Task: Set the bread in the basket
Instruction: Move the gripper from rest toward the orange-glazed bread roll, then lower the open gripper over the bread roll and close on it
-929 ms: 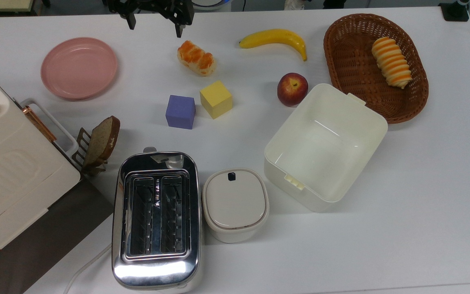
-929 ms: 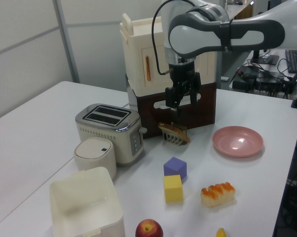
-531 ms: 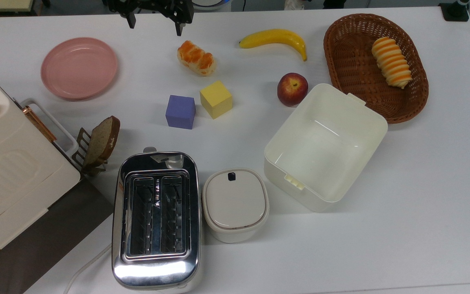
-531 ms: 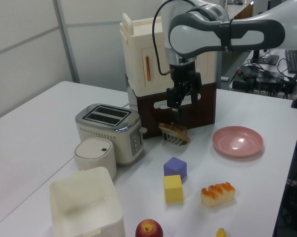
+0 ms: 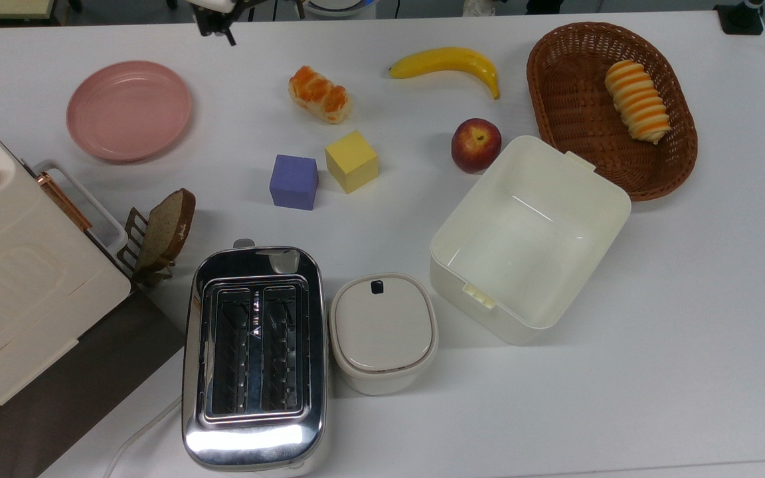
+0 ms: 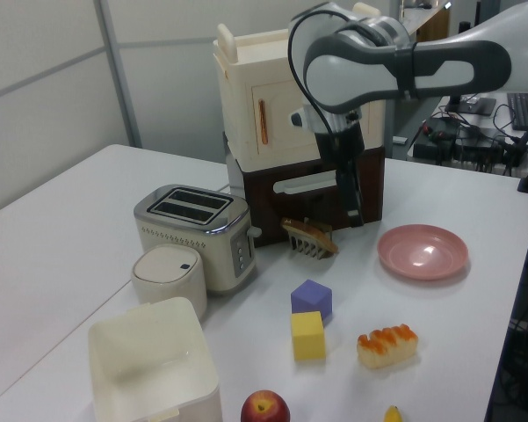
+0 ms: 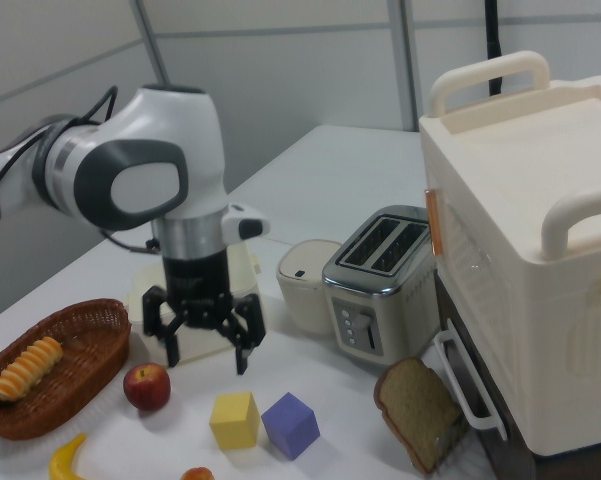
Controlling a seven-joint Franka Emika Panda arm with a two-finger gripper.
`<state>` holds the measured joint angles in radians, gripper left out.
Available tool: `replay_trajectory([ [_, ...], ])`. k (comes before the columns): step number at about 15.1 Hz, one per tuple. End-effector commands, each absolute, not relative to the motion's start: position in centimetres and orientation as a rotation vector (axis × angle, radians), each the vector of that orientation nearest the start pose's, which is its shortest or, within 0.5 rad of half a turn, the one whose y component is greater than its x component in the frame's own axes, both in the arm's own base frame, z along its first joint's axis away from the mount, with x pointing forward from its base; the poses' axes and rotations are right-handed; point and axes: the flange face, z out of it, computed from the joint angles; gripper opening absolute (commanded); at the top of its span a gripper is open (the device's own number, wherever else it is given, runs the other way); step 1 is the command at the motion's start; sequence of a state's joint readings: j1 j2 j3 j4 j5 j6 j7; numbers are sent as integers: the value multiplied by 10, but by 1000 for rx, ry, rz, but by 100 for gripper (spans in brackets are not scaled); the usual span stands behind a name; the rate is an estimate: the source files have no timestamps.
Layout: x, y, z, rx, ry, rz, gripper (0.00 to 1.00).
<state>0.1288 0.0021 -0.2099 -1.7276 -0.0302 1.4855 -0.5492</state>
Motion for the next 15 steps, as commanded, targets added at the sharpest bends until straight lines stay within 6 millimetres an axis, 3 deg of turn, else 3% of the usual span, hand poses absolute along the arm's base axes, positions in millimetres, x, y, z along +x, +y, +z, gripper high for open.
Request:
replay_trajectory([
  [1,486,-24,521,-2905,-933,336,100],
  [2,474,-22,503,-2911,-971,342,100],
  [3,463,-7,486,-2910,-1055,346,100],
  [5,452,-6,450,-2944,-1136,325,100],
  [9,446,-4,393,-2980,-1240,320,100],
  [12,441,4,363,-2969,-1284,348,100],
  [15,450,7,340,-3014,-1261,350,100],
])
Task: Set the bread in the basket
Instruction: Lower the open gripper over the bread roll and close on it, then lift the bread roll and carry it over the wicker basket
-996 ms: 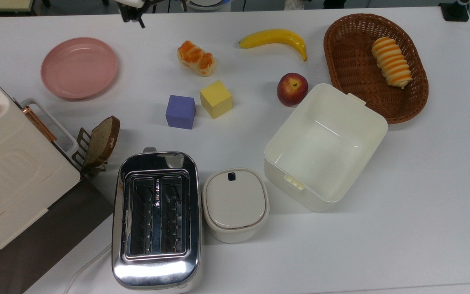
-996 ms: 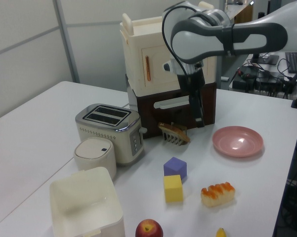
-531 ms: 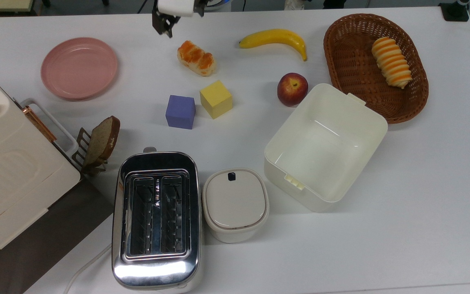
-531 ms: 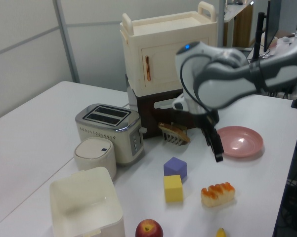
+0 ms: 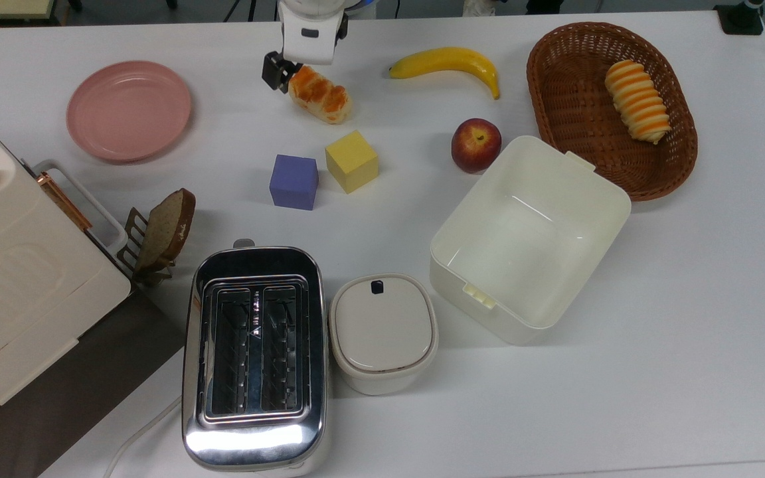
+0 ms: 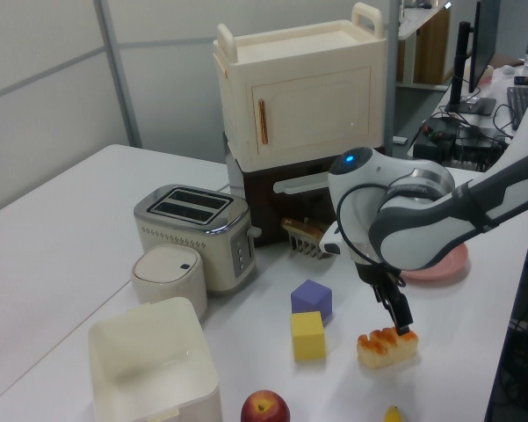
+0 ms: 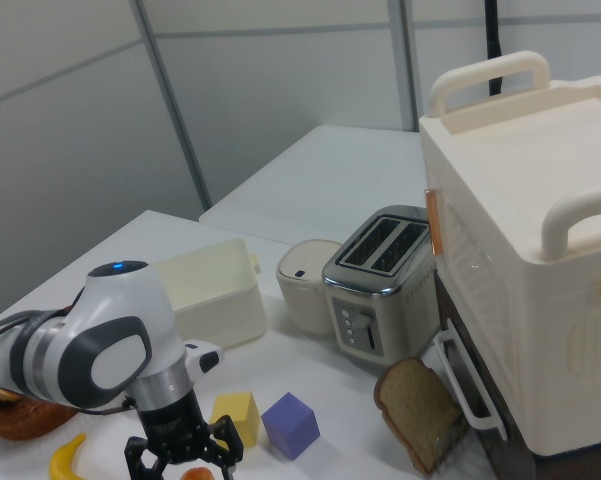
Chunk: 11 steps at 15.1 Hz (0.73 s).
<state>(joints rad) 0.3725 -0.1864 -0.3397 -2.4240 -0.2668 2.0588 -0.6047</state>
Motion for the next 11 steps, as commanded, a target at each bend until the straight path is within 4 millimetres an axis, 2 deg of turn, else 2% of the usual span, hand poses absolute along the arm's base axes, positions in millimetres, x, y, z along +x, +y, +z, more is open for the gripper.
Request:
replay_trajectory([
  [1,453,10,330,-3025,-1253,354,100],
  [3,454,22,322,-3032,-1262,357,100],
  [7,453,28,314,-3048,-1233,381,100],
  [9,453,41,310,-3055,-1238,387,100],
  [10,453,41,306,-3063,-1220,403,93],
  [11,454,42,305,-3074,-1201,402,80],
])
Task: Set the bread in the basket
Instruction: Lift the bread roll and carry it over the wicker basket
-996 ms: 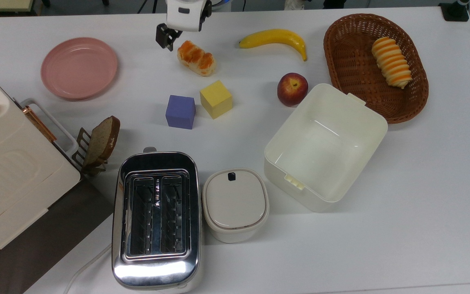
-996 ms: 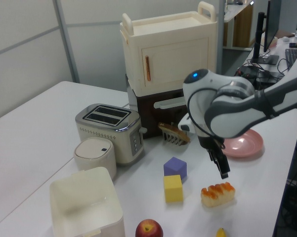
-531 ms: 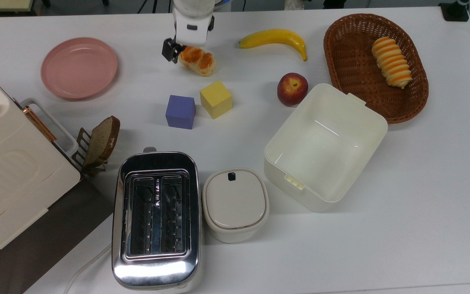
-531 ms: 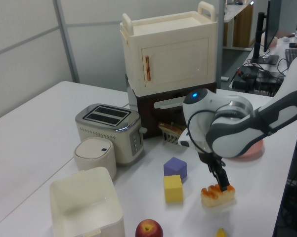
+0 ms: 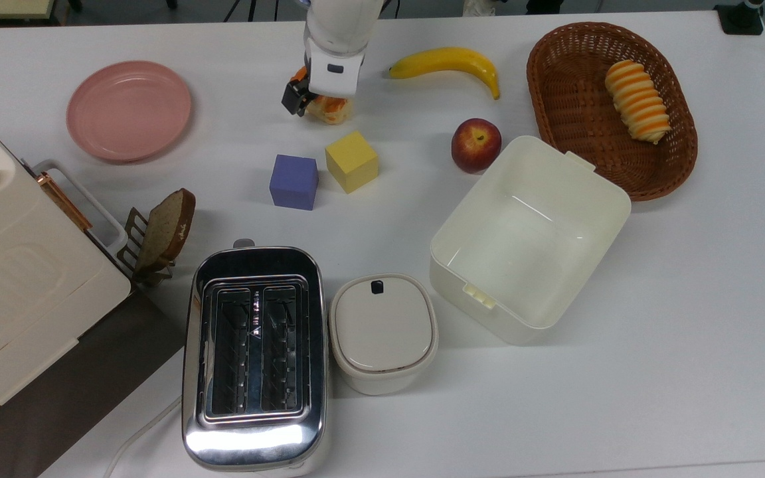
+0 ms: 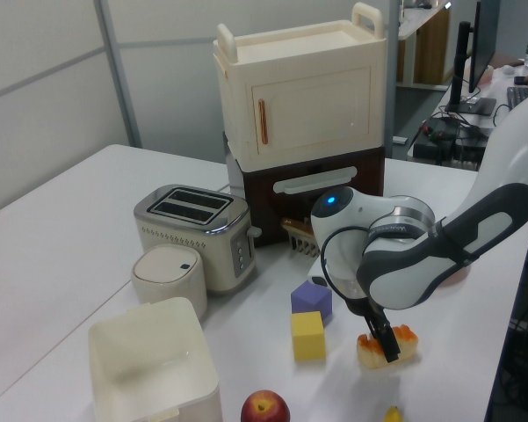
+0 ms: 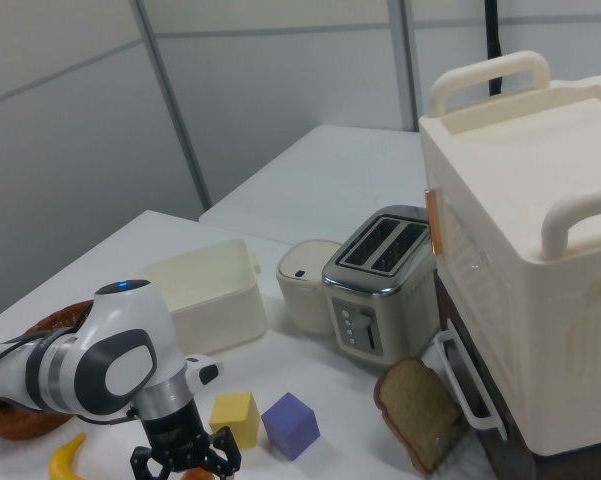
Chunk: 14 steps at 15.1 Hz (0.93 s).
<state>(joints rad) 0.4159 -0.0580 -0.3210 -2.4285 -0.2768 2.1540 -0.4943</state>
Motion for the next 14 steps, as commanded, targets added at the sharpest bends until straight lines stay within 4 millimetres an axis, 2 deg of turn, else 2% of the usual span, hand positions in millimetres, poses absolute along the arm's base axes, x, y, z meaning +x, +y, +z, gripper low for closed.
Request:
replay_trajectory([
  [1,455,42,306,-3081,-1189,398,61],
  [2,456,42,307,-3085,-1186,394,39],
  [4,456,42,308,-3087,-1179,393,17],
  [6,463,42,325,-3104,-1143,364,15],
  [7,469,40,345,-3127,-1090,354,15],
  [8,479,43,376,-3140,-1036,361,15],
  [10,498,86,432,-3085,-898,272,16],
  [11,501,101,443,-3091,-838,244,16],
  [12,504,115,446,-3119,-756,228,16],
  [14,501,160,448,-3176,-600,183,16],
])
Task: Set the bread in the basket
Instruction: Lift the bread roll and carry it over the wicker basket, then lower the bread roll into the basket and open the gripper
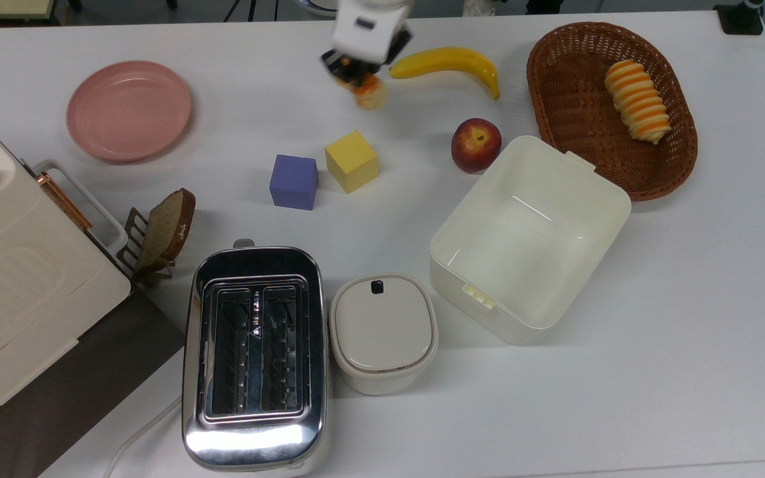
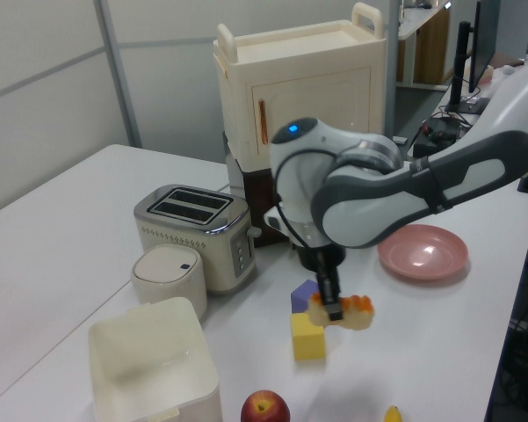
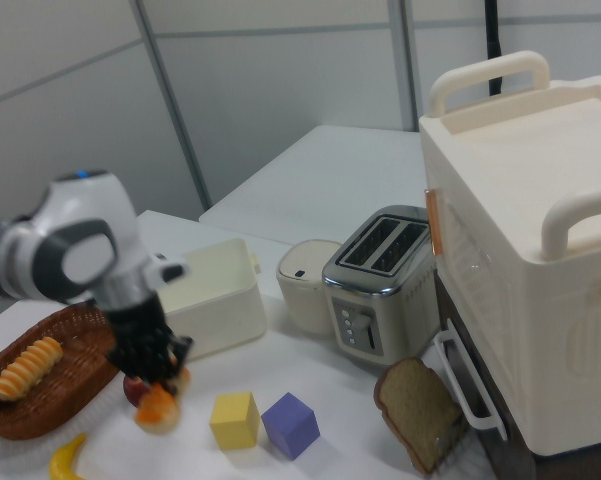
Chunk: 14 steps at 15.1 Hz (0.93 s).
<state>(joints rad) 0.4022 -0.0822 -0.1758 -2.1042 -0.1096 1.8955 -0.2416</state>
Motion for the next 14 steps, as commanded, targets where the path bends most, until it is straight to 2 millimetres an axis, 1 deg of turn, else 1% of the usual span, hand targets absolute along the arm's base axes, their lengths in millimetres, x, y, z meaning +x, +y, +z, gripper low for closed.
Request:
replay_trajectory([
  [1,502,183,451,-3187,-515,161,16],
  [2,505,206,455,-3188,-435,136,16],
  [3,510,239,457,-3183,-331,117,16],
  [4,517,264,454,-3183,-215,110,16],
  [6,521,300,450,-3167,-121,108,18],
  [7,523,315,449,-3165,-92,109,19],
  [8,519,330,445,-3165,-78,117,23],
  [10,500,365,430,-3185,-103,132,25],
  [11,498,377,426,-3188,-83,131,26],
  [12,494,388,421,-3189,-66,140,34],
  [13,487,402,418,-3190,-63,139,36],
  [14,479,414,412,-3197,-70,148,39],
])
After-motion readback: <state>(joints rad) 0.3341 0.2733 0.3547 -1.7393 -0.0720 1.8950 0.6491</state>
